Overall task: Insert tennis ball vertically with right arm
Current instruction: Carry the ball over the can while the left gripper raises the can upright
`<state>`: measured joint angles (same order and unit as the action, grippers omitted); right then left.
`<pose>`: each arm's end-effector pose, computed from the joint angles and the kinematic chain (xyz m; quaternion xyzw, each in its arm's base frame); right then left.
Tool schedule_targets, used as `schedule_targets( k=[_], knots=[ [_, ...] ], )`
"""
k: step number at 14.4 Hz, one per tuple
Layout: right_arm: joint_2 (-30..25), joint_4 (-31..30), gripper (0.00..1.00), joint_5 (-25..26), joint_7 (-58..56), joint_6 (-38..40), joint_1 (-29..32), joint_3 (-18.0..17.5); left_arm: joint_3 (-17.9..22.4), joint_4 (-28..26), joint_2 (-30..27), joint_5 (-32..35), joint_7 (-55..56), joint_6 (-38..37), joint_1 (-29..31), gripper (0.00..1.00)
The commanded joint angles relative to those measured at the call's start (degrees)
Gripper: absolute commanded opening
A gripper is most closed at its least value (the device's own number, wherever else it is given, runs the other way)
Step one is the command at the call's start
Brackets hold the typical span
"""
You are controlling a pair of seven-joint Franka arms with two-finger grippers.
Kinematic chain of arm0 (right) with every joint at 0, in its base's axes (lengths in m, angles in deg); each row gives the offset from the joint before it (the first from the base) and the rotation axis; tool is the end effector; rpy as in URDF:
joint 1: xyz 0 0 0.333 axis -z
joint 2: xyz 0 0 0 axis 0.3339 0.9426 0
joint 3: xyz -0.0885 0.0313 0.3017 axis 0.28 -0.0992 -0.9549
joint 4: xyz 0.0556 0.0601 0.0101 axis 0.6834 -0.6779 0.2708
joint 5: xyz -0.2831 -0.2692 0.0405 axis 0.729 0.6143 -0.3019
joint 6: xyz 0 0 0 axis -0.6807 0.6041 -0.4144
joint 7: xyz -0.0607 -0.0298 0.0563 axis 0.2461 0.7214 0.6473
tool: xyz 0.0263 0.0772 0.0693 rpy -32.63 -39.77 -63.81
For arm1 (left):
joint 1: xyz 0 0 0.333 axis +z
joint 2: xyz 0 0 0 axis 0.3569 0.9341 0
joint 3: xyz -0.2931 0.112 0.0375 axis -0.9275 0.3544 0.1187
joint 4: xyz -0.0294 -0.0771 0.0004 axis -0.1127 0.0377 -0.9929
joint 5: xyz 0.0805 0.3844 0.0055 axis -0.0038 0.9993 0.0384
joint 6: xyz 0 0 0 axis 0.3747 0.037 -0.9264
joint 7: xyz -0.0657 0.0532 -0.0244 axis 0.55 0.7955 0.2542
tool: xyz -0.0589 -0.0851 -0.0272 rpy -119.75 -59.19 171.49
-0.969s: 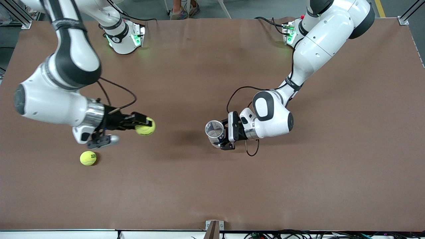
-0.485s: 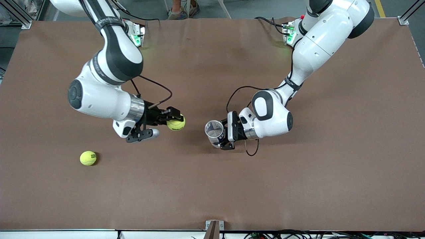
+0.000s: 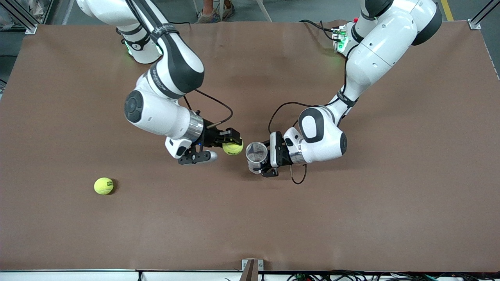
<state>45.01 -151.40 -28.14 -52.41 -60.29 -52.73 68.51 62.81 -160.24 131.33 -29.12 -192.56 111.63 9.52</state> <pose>0.5996 0.3853 0.4061 -0.9595 0.0143 0.0200 0.2807 0.5950 -0.3854 0.1886 0.6255 -0.6443 0.3098 0.3125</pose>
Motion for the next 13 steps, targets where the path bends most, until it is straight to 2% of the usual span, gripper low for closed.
schedule_targets(
  k=[1, 9, 13],
  knots=[
    [2.77, 3.64, 0.30, -1.53, 2.00, -0.93, -0.70, 0.57, 0.89, -1.87, -0.07, -0.68, -2.06, 1.16, 0.40, 0.73],
    [3.65, 4.96, 0.30, -1.53, 4.82, -1.73, -2.81, 0.48, 0.89, -1.87, -0.25, -0.77, -2.15, 1.08, 0.58, 0.73],
    [6.37, 7.24, 0.30, -1.53, 4.91, -1.73, -3.60, 0.48, 0.80, -1.87, -0.25, -0.94, -2.58, 1.16, 0.49, 0.73]
  ],
)
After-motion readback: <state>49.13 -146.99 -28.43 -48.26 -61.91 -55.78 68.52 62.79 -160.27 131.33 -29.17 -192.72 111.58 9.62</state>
